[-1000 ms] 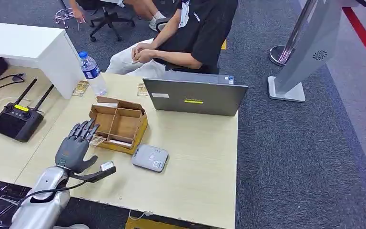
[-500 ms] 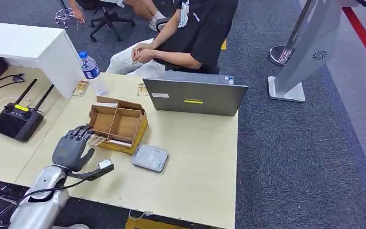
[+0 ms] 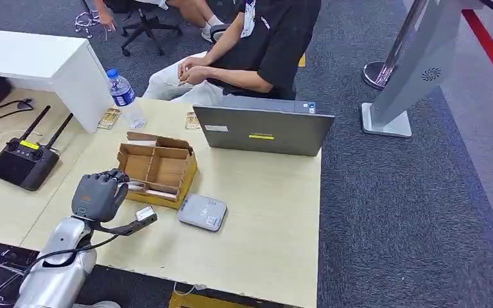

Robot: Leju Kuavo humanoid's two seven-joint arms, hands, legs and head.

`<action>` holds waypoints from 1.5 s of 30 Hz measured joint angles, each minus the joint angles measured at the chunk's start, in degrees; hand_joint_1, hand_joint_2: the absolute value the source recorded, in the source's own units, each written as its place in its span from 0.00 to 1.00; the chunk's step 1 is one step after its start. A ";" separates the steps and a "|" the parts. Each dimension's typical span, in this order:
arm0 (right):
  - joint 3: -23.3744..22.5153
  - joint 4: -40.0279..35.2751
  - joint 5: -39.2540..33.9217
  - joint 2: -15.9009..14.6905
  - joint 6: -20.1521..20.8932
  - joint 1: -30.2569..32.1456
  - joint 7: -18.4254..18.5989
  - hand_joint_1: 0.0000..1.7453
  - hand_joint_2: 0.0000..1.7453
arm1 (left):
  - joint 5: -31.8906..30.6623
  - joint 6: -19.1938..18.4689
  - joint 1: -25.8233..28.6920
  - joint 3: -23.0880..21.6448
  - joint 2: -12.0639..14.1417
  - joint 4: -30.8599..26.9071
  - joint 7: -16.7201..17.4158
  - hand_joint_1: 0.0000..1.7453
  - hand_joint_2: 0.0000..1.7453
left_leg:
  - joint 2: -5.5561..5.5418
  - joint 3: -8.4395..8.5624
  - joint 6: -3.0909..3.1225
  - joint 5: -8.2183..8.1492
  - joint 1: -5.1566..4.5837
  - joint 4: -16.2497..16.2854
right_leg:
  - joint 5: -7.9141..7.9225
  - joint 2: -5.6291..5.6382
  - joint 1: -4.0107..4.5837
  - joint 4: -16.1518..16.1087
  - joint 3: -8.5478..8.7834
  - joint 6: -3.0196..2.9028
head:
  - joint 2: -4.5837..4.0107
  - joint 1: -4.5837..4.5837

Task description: Pass the card to the sensor for recognition and then transmit it.

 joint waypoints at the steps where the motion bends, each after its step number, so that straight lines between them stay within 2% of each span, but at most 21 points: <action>1: 0.02 0.02 0.00 0.00 0.00 -0.01 0.02 0.00 1.00 | 0.09 0.13 -0.01 0.00 -0.46 -1.44 -0.09 1.00 1.00 | 0.00 -0.01 0.00 0.00 0.00 0.00 | 0.00 0.00 0.00 0.00 0.00 0.00 | 0.00 -0.02; 7: 0.74 0.02 0.02 0.00 -0.09 -0.22 0.55 0.00 1.00 | -0.04 -1.82 -1.90 -0.02 -2.64 -10.54 -0.02 1.00 1.00 | 0.01 0.00 0.01 0.01 0.00 0.03 | 0.01 0.01 0.00 0.00 -0.02 0.01 | 0.00 -0.02; 11: 1.49 0.04 0.35 0.00 -0.17 -0.95 1.18 0.00 1.00 | -0.48 -5.21 -6.93 -0.02 -3.04 -14.57 0.92 1.00 1.00 | 0.02 -0.01 -0.04 0.06 0.02 0.03 | 0.05 0.02 0.01 0.01 -0.02 -0.01 | 0.00 -0.04; 16: 2.54 0.04 0.66 0.00 -0.26 -1.66 2.10 0.00 1.00 | -0.07 -8.68 -12.38 -0.02 -3.04 -14.71 1.81 1.00 1.00 | 0.02 0.00 -0.07 0.09 0.02 0.03 | 0.08 0.03 0.03 0.03 -0.03 -0.04 | 0.00 0.00; 20: 3.19 0.04 1.33 0.00 -0.28 -2.38 2.38 0.00 1.00 | 0.17 -9.33 -16.35 -0.02 -2.86 -13.06 1.95 1.00 1.00 | 0.04 -0.01 -0.07 0.08 0.02 0.02 | 0.08 0.05 0.03 0.03 -0.03 -0.04 | 0.00 -0.02; 29: 4.11 0.04 1.33 0.00 -0.35 -2.65 2.60 0.00 1.00 | -0.18 -9.22 -18.22 -0.11 -2.95 -11.10 1.95 1.00 1.00 | 0.04 -0.01 -0.06 0.08 0.02 0.03 | 0.08 0.05 0.02 0.02 -0.04 -0.03 | 0.00 -0.02; 30: 4.13 0.04 1.31 0.00 -0.35 -2.65 2.60 0.00 1.00 | -0.18 -9.22 -18.24 -0.11 -2.95 -10.90 1.95 0.00 1.00 | 0.06 -0.01 -0.06 0.08 0.02 0.03 | 0.08 0.08 0.02 0.03 -0.04 -0.03 | 0.00 -0.02; 35: 4.22 0.09 1.29 0.00 -0.37 -2.64 2.60 0.00 1.00 | 2.08 -7.41 -17.96 -0.11 -3.01 -10.44 1.97 0.00 1.00 | 0.11 -0.01 -0.06 0.08 0.02 0.02 | 0.09 0.11 0.02 0.03 -0.06 -0.04 | 0.00 0.00; 40: 4.26 0.11 1.05 0.00 -0.55 -2.62 2.54 0.00 1.00 | 4.67 -0.80 -13.54 0.52 -4.11 -13.95 1.47 0.00 1.00 | 0.11 -0.05 -0.04 0.05 0.01 0.01 | 0.06 0.11 0.02 0.03 -0.05 -0.03 | 0.00 -0.02; 42: 4.26 0.11 0.68 0.00 -0.61 -2.60 2.54 0.00 1.00 | 6.96 2.63 -10.73 1.99 -5.25 -17.12 -0.64 0.00 1.00 | 0.11 -0.06 -0.04 0.04 0.01 0.01 | 0.05 0.11 0.01 0.02 -0.05 -0.01 | 0.00 -0.02; 45: 4.26 0.13 0.00 0.02 -0.70 -2.45 2.45 0.00 1.00 | 15.89 5.68 -6.13 6.15 -7.65 -21.97 -5.41 0.00 1.00 | 0.12 -0.06 -0.04 0.01 0.00 0.01 | 0.04 0.11 0.01 0.01 -0.06 -0.01 | 0.00 -0.02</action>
